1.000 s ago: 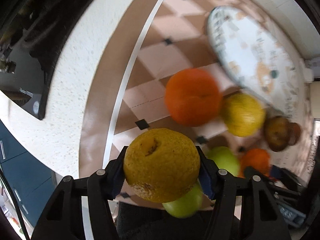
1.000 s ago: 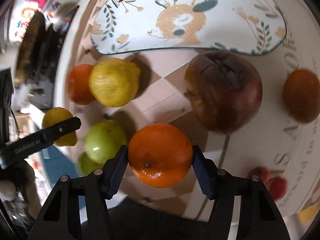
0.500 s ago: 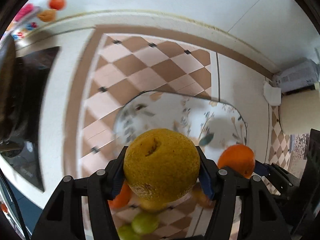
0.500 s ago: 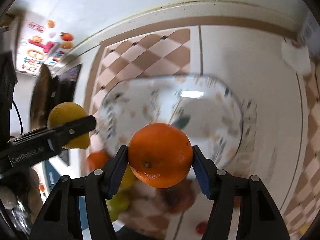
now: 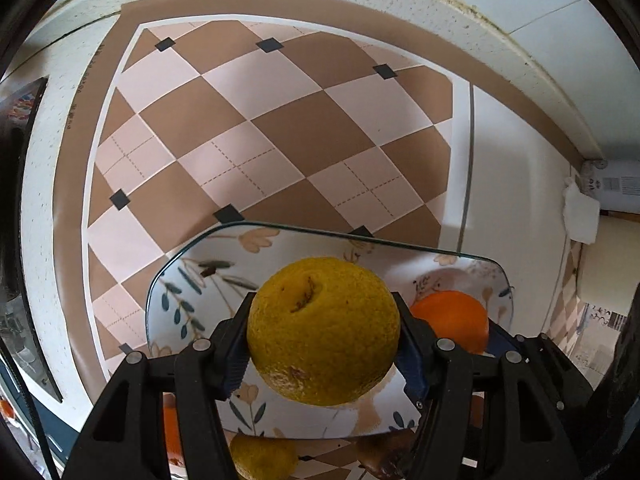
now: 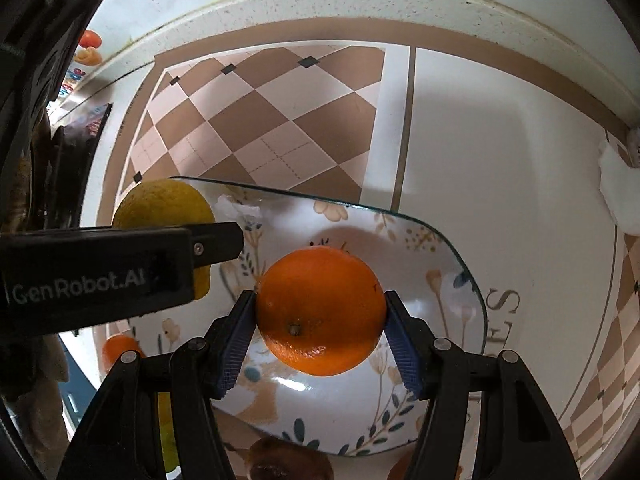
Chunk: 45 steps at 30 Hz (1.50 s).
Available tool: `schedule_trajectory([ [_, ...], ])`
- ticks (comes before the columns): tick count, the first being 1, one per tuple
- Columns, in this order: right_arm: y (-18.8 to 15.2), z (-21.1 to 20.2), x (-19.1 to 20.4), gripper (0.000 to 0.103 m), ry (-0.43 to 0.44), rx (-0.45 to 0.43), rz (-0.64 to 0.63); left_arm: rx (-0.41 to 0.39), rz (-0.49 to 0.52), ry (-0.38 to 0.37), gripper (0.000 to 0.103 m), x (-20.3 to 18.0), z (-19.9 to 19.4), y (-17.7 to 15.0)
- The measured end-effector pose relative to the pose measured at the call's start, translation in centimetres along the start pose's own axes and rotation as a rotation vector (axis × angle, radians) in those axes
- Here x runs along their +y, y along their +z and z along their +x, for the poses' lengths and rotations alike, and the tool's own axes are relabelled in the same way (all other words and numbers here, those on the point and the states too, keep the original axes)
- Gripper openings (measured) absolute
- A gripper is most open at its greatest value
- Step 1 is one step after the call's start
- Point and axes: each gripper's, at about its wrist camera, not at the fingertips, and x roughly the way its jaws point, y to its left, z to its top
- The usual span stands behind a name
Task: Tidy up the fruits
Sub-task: 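Carry both fruits onto the white deer plate and open both tools, then lift both tools off the plate and move toward the remaining fruits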
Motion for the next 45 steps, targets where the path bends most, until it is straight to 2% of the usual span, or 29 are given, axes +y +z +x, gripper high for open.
schedule_trajectory([
  [9, 0.4, 0.5, -0.1, 0.066, 0.022, 0.018, 0.003, 0.036, -0.011, 0.035, 0.060, 0.0, 1.5, 0.2],
  [10, 0.5, 0.6, -0.2, 0.067, 0.026, 0.020, 0.011, 0.033, -0.019, 0.031, 0.061, 0.1, 1.6, 0.3],
  [11, 0.4, 0.5, -0.4, 0.067, 0.032, 0.022, 0.021, 0.029, -0.026, 0.022, 0.069, 0.1, 1.5, 0.5],
  [12, 0.4, 0.4, -0.5, 0.077, 0.032, 0.022, 0.026, 0.024, -0.030, 0.016, 0.080, 0.2, 1.4, 0.7],
  [13, 0.4, 0.3, -0.5, 0.090, 0.031, 0.015, 0.030, 0.016, -0.031, 0.014, 0.084, 0.3, 1.2, 0.8],
  [20, -0.6, -2.1, -1.1, 0.091, -0.005, -0.022, 0.071, -0.065, -0.024, 0.045, 0.087, 0.6, -1.4, 0.4],
  [28, -4.4, -4.8, -1.3, 0.091, -0.064, -0.048, 0.141, -0.259, 0.039, 0.203, 0.087, 0.4, -5.0, -4.7],
  [38, -10.6, -9.6, -0.1, 0.091, -0.102, -0.148, 0.198, -0.363, 0.117, 0.212, 0.087, 1.5, -9.3, -10.5],
  [45, -14.5, -14.5, 1.4, 0.091, -0.112, -0.235, 0.212, -0.423, 0.149, 0.173, 0.087, 2.0, -11.7, -15.1],
])
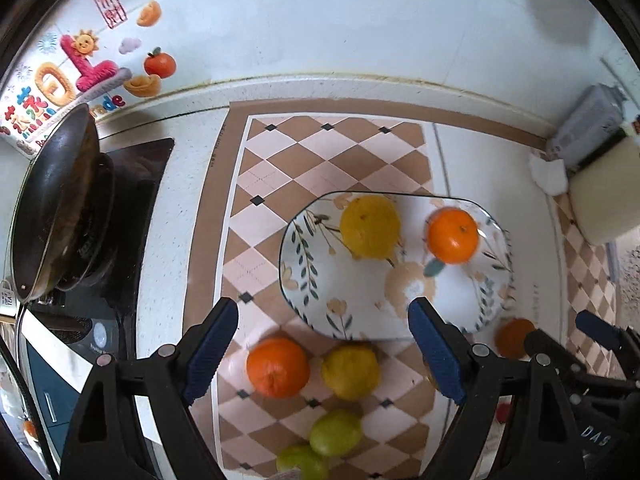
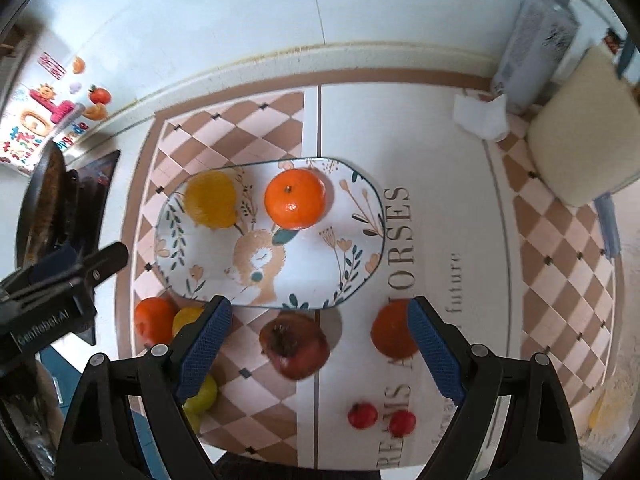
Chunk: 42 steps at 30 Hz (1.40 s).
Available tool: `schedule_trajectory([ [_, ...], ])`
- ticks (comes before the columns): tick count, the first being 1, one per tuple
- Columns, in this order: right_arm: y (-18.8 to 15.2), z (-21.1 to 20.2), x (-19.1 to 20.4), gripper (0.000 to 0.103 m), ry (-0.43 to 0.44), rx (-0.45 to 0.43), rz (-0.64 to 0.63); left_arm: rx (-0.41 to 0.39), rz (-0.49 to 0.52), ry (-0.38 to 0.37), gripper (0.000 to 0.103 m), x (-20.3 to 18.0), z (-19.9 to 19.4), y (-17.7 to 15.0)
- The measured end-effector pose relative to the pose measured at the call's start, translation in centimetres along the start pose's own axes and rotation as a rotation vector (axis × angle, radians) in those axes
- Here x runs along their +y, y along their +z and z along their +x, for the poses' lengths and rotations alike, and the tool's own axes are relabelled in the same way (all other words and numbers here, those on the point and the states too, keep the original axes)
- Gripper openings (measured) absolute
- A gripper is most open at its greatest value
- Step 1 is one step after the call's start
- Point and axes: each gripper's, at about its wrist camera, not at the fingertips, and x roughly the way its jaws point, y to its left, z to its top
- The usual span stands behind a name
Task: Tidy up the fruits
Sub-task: 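Lift both tools off the plate and move toward the remaining fruits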
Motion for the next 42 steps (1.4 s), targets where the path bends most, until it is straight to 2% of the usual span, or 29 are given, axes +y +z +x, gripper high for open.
schedule_trajectory([
  [9, -4.2, -7.0, 0.6, 0.092, -0.009, -0.103, 0.013, -0.099, 0.029, -0.013, 0.087, 0.2, -6.3, -4.3],
  [13, -5.9, -9.5, 1.2, 0.091, 0.015, -0.134, 0.016, -0.132, 0.027, -0.028, 0.087, 0.7, -8.6, -5.7],
  [17, -7.0, -10.9, 1.5, 0.091, 0.039, -0.152, 0.025, -0.156, 0.018, -0.051, 0.087, 1.2, -10.3, -6.7],
  [22, -7.5, -10.7, 1.3, 0.092, 0.066, -0.145, 0.046, -0.165, 0.008, -0.072, 0.087, 1.7, -10.9, -7.2],
  [23, -7.6, -10.4, 1.3, 0.092, 0.067, -0.148, 0.043, -0.164, 0.010, -0.077, 0.087, 1.8, -10.6, -7.3],
  [25, -7.6, -9.6, 1.1, 0.091, 0.070, -0.151, 0.037, -0.161, 0.008, -0.090, 0.102, 2.1, -9.7, -7.2],
  [26, -7.6, -9.1, 1.0, 0.091, 0.077, -0.151, 0.037, -0.161, 0.004, -0.098, 0.103, 2.3, -9.4, -7.2],
  [31, -7.3, -5.1, -0.1, 0.092, 0.111, -0.097, 0.060, -0.093, -0.019, -0.079, 0.103, 3.5, -5.7, -6.8],
  [37, -6.6, 0.9, -1.0, 0.092, 0.127, 0.025, 0.084, 0.079, -0.077, -0.051, 0.103, 5.0, 0.8, -6.1],
  [42, -6.1, 5.4, -0.7, 0.092, 0.101, 0.100, 0.059, 0.165, -0.037, 0.020, 0.103, 4.8, 5.9, -5.1],
])
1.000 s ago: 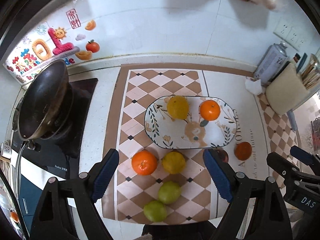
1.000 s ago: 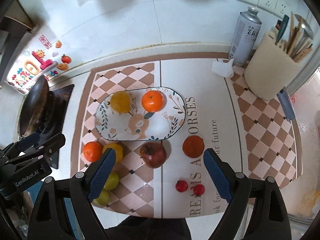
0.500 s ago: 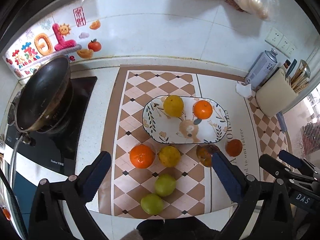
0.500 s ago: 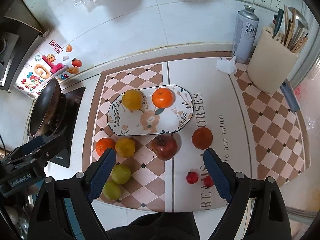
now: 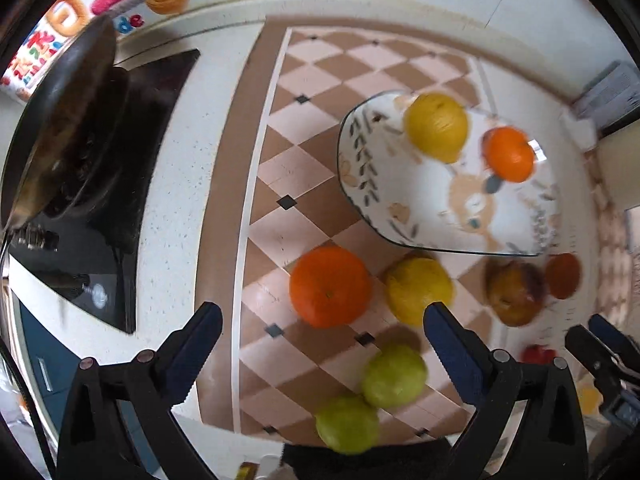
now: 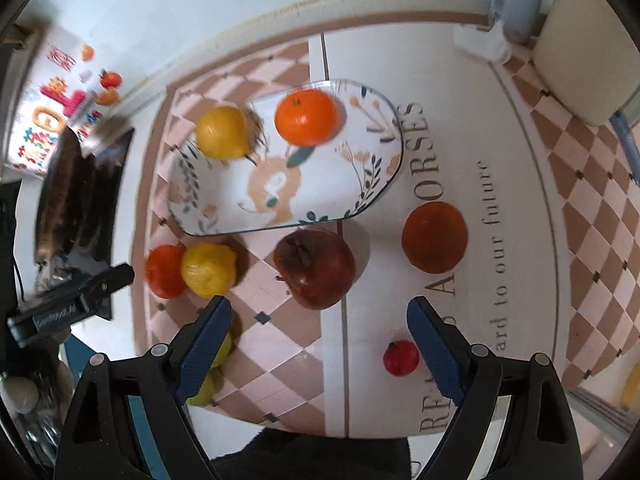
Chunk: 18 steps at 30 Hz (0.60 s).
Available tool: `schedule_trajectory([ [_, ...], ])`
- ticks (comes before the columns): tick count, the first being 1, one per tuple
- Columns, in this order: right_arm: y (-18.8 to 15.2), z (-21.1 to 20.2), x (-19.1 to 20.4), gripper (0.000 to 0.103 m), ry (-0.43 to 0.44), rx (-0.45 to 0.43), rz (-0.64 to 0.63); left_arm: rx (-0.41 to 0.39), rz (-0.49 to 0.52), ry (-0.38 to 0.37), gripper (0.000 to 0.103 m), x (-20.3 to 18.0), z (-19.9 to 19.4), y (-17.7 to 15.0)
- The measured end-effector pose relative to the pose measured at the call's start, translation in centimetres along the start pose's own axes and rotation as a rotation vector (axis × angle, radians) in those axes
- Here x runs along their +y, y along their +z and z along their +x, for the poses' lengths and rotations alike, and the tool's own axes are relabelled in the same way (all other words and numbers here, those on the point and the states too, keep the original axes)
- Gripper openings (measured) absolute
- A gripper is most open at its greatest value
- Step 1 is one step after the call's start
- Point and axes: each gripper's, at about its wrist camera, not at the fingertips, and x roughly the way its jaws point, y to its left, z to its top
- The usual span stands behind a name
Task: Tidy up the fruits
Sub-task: 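Lift both tools off the plate and move toward the remaining fruits, then grasp an orange with the left tool while the right tool grasps the dark red pomegranate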
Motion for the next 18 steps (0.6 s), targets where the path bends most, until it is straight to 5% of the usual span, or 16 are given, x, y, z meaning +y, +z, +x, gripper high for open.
schedule_trajectory([
  [10, 1.3, 4.5, 0.2, 0.092, 0.020, 0.083, 0.007, 0.145, 0.018, -0.003, 0.103, 0.3, 5.7, 1.5],
  [14, 1.8, 5.5, 0.0, 0.091, 0.034, 0.088, 0.031, 0.172, 0.010, -0.050, 0.080, 0.8, 6.7, 0.9],
  [18, 2.5, 6.2, 0.3, 0.090, 0.056, 0.094, 0.037, 0.173, 0.001, -0.073, 0.077, 1.0, 7.0, 0.6],
])
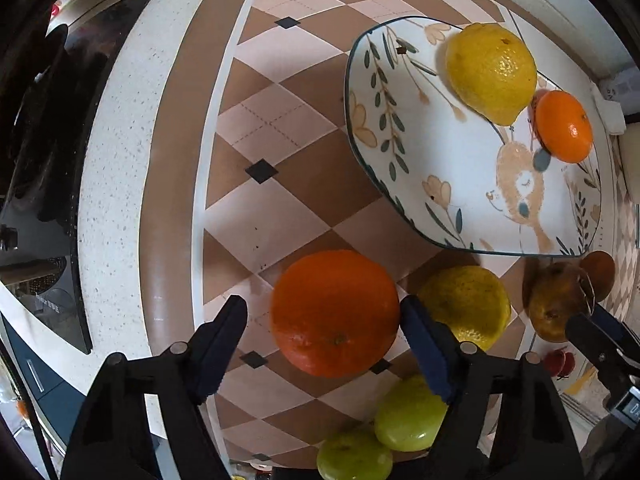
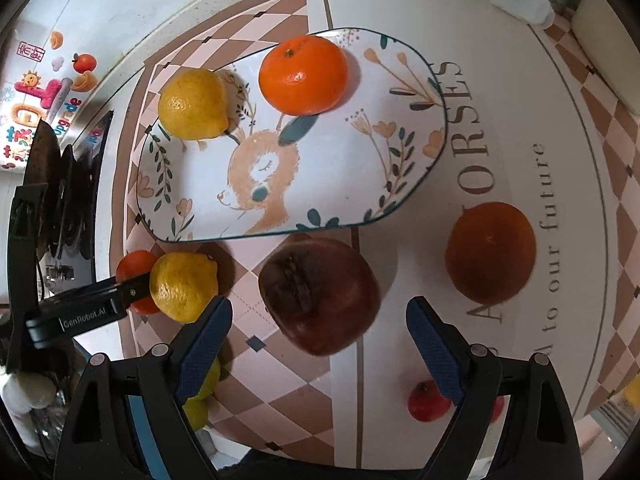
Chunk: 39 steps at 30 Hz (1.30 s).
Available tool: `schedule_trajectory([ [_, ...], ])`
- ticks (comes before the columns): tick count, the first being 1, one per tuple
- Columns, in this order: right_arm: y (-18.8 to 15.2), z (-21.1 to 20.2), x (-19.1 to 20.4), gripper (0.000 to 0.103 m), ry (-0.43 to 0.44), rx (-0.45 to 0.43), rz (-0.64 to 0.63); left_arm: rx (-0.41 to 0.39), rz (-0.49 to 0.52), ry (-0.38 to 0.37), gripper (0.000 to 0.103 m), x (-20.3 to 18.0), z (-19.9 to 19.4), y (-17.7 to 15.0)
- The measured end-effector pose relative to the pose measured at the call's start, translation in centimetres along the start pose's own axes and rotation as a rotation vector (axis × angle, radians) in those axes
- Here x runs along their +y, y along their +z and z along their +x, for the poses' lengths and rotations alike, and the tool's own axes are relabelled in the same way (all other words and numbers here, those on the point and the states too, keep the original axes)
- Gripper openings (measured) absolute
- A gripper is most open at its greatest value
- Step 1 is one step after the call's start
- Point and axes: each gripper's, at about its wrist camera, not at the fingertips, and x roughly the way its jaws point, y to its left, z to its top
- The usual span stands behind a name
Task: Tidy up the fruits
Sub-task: 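Grasp an orange with the left tool while the right tool grasps the dark red pomegranate, then lower both fruits onto the white plate and open both tools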
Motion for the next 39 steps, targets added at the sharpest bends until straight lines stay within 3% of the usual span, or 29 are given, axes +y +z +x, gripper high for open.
schedule_trajectory([
  [4, 0.6, 1.0, 0.4, 0.083, 0.002, 0.010, -0.006, 0.011, 0.002, -0.007, 0.077, 0.1, 0.7, 0.1],
  [6, 0.8, 1.4, 0.5, 0.077, -0.023, 0.002, -0.021, 0.016, -0.001, -0.055, 0.062, 0.2, 0.8, 0.1],
  [7, 0.8, 1.4, 0.5, 0.072, -0.031, -0.002, -0.028, 0.018, -0.001, -0.049, 0.062, 0.1, 0.8, 0.2],
  [10, 0.5, 1.5, 0.2, 0.071, -0.009, 0.014, -0.033, 0.013, 0.028, -0.008, 0.062, -0.6, 0.8, -0.4],
  [15, -1.4, 1.7, 0.6, 0.071, 0.006, 0.066, -0.067, 0.017, 0.018, -0.036, 0.062, -1.0, 0.3, -3.3],
  [20, -1.8, 1.8, 0.5, 0.072, 0.019, 0.048, -0.041, 0.050, 0.017, -0.046, 0.063, -1.0, 1.6, -5.6],
  [31, -1.4, 2.0, 0.8, 0.073, 0.009, 0.063, -0.069, 0.041, 0.025, -0.031, 0.062, -1.8, 2.3, -5.2],
  [39, -2.2, 1.7, 1.8, 0.072, -0.018, 0.069, -0.140, 0.004, -0.014, -0.046, 0.062, -1.5, -0.6, -4.8],
])
